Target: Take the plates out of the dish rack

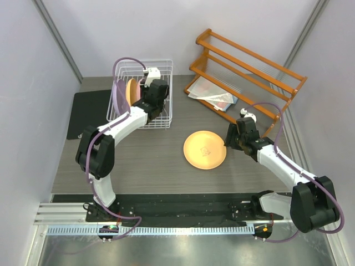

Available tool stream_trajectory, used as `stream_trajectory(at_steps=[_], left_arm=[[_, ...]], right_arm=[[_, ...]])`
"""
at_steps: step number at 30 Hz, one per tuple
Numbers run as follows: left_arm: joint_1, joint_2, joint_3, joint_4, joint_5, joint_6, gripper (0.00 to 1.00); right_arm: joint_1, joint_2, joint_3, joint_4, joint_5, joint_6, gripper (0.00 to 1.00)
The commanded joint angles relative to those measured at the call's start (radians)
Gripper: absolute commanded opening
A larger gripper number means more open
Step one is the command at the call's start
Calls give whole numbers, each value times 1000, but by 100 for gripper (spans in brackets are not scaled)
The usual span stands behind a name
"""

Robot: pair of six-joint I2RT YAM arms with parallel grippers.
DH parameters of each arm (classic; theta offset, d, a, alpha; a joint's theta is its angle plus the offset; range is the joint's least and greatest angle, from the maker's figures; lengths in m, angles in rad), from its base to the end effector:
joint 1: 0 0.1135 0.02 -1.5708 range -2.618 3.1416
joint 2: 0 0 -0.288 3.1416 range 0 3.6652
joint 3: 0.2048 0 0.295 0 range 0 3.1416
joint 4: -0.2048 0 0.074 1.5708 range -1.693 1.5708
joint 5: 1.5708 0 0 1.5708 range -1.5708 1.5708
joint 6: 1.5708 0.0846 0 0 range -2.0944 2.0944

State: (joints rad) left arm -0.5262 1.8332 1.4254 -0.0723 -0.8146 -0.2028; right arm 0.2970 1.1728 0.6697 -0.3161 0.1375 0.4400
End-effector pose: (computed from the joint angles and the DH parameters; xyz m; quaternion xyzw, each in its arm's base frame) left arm 0.4639 -0.1983 0.2712 -0.0764 0.8078 0.1466 0.5657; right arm 0.2884 0.0761 0.1770 0.0915 0.9238 0.0723 0.3646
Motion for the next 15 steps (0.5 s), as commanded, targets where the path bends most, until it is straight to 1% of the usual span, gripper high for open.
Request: stream_trajectory(at_steps=[1,3,4,6,7,10,12,13,14,15], left_arm=[[-1,0,50,23,-75,16,24],[-6,-3,49,29,-84,26,19],[-6,-3,49,32,-84,26,14],[-9,-6,50,40,-83,31,8],[-11,-6,56,40,-86,40,0],[-27,-8,69,49,-116,80,0],[-49,-6,78,69,-142,117,0],[-57,-3,89,78,-179,137,0],[-72,1,96,107,-201,188,0],[-80,14,105,129,-225,203,0]], right_arm=[[-2,13,44,12,17,-15,59],[-2,21,44,12,16,-17,59],[-2,24,42,11,16,-18,59],[-2,27,42,11,13,-18,59],[-2,31,44,12,13,-18,59],[-2,25,42,11,8,-17,62],[-2,19,42,12,7,-20,69],[-2,10,44,11,11,-20,75],[-4,4,42,11,17,-20,80],[-2,-1,42,8,23,-20,81]])
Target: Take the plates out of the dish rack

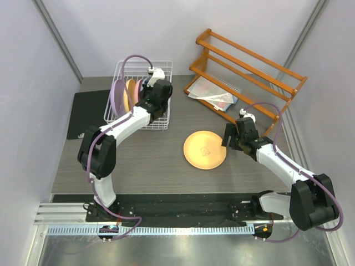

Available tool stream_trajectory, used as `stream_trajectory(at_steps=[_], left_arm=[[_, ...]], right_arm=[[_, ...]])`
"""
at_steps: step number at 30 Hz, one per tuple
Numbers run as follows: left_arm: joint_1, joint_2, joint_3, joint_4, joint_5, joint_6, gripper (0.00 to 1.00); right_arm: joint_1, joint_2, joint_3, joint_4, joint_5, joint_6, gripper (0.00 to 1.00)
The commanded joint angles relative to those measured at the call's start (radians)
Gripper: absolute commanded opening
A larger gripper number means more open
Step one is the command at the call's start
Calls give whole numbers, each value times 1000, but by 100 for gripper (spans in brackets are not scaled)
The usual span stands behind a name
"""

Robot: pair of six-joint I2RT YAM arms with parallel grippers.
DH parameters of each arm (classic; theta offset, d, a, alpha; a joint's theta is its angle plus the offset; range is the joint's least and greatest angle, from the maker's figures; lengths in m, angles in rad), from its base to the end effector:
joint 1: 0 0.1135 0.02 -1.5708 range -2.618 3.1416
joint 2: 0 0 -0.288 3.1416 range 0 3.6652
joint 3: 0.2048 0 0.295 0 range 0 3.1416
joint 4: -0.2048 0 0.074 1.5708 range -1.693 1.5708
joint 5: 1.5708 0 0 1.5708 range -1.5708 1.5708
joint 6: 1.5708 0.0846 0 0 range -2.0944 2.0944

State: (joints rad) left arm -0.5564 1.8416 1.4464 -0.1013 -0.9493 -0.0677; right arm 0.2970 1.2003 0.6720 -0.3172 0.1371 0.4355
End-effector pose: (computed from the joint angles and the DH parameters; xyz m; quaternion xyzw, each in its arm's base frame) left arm 0.4567 -0.2031 0.2765 -0.0420 0.7981 0.2340 0.5537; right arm 0.2903 0.0768 0.1701 0.0888 0.9288 0.0669 0.3534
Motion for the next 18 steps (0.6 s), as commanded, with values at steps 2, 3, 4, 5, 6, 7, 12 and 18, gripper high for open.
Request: stream_trajectory(at_steps=[2,3,4,5,6,7,12,18], left_arm=[[-72,21,100,207,-158,188,0],[-79,39,103,237,-179,224,0],[-91,47,103,303,-221,264,0],[-96,56,109,328,-242,326,0],[-102,64,109,363,-261,365,0],[-108,73,108,424,-279,394,0],[-125,48,98,503,-324,499,0],[-143,-67,98,378,-295,442,0]], right_arm=[[-2,-41,38,7,32,-17,85],[-2,-44,38,6,35,-15,85],[-2,-47,37,4,36,-15,86],[-2,-48,37,3,36,-15,86],[-2,-50,37,-2,36,-15,86],[-2,-51,37,-5,41,-14,86],[-2,-83,38,-16,56,-7,88],[-2,-122,54,-22,38,-4,88]])
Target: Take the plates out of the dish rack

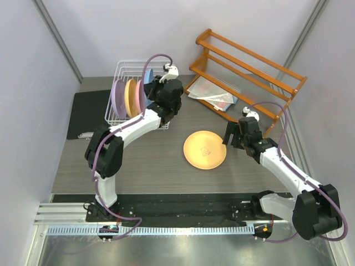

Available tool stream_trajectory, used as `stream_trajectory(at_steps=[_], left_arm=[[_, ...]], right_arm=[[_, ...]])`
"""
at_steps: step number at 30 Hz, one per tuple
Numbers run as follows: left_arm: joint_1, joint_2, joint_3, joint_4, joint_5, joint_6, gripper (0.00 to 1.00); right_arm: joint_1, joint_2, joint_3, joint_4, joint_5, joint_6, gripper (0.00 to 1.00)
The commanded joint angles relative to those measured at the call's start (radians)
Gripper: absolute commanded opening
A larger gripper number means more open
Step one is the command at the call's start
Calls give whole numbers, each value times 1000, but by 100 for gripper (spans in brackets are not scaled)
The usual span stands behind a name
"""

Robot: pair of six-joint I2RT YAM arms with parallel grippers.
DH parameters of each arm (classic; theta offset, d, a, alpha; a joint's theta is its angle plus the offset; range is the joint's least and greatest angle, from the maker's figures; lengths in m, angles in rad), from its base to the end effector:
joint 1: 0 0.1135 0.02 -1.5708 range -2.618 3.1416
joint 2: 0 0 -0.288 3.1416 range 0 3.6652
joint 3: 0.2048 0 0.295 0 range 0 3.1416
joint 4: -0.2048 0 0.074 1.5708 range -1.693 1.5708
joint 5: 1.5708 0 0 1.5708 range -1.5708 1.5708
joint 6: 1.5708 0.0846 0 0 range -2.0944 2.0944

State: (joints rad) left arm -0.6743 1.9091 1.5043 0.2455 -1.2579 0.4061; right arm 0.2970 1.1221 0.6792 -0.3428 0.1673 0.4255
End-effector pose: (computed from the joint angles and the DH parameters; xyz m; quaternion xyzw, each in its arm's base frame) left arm 0.4435 -0.2515 0.3107 -0.0107 0.7241 0.3736 0.5796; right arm 0.2843 0.0723 0.1921 0.0910 0.9168 0.0625 0.3839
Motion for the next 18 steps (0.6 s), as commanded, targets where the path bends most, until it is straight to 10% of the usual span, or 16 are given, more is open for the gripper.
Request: stream_trajectory(at_steps=[1,9,18], left_arm=[[-28,-145,53,-1,17,-68,0],[-79,-301,82,-413,147,-393,0],[-77,-472,-131,-655,665,-837,0]], right_arm=[[-2,-53,46,5,5,7,88],[1,-62,97,8,-75,-13,89],[7,-59,132,180,-322,36,87]])
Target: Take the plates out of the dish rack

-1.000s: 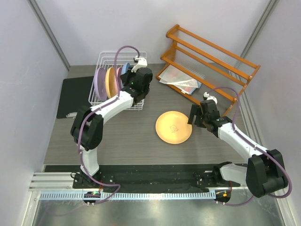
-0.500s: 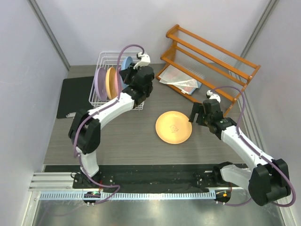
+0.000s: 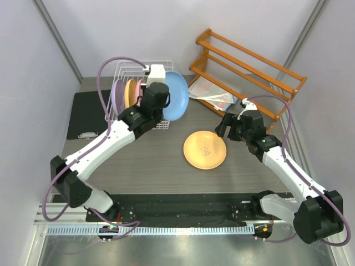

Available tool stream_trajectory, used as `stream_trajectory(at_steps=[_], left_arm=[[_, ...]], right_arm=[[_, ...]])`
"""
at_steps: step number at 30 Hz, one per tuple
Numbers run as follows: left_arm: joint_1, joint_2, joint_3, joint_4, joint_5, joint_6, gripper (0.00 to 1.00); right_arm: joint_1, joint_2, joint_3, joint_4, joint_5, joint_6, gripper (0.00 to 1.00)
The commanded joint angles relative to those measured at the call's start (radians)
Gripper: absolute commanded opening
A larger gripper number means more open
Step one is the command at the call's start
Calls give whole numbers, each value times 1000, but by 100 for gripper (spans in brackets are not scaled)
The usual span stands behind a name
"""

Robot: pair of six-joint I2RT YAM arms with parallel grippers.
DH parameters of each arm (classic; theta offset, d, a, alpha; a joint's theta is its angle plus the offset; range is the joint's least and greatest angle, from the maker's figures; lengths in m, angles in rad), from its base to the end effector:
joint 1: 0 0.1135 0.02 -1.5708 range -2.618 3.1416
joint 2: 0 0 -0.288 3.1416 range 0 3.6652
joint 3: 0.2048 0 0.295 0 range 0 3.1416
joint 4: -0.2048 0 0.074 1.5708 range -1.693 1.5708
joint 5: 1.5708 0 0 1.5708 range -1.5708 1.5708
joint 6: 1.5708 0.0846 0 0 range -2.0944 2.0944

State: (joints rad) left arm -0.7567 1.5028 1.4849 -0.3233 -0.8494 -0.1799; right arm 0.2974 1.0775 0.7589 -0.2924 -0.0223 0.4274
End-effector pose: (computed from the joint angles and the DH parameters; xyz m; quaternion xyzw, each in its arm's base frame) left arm 0.3437 -0.2371 0.4122 -0.0161 0.7812 0.0631 0.6209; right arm 0.2926 0.0916 0.2427 0.0525 0.8854 0.1729 0.4282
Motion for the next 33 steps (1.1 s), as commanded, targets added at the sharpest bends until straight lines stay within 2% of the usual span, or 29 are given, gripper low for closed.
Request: stream_trajectory(at_steps=[1,3,6,9,16,21,24,27,28,30,31,33], left_arm=[[5,-78,-135,-77,297,-271,0],[5,-104,-181,-42,390,-309,0],[5,-119,-247,-7,452,-369,0],[5,-125,-288,24,473,-400,0],[5,-153,-341,75,507,-428,0],[5,-168,-356,89,535,-438,0],[5,-182,-379,118,550,-438,0],[5,-194,-394,142,558,-440,0],[5,-196,-399,144,558,-441,0],[5,-199,-403,154,561,-441,0],[3,-200,-410,158,564,-441,0],[5,-205,-416,177,572,-444,0]], right_arm=[[5,-10,53,147,-145,42,87],[6,-2,45,202,-183,62,85],[20,27,42,243,-202,80,84],[46,53,43,249,-151,68,82],[49,116,28,285,-186,89,74],[49,139,17,315,-195,91,71],[51,150,7,340,-223,100,65],[51,153,-7,360,-246,106,49],[51,151,-10,366,-254,108,39],[51,147,-27,390,-278,112,32],[51,141,-35,404,-286,113,25],[51,139,-55,447,-306,132,22]])
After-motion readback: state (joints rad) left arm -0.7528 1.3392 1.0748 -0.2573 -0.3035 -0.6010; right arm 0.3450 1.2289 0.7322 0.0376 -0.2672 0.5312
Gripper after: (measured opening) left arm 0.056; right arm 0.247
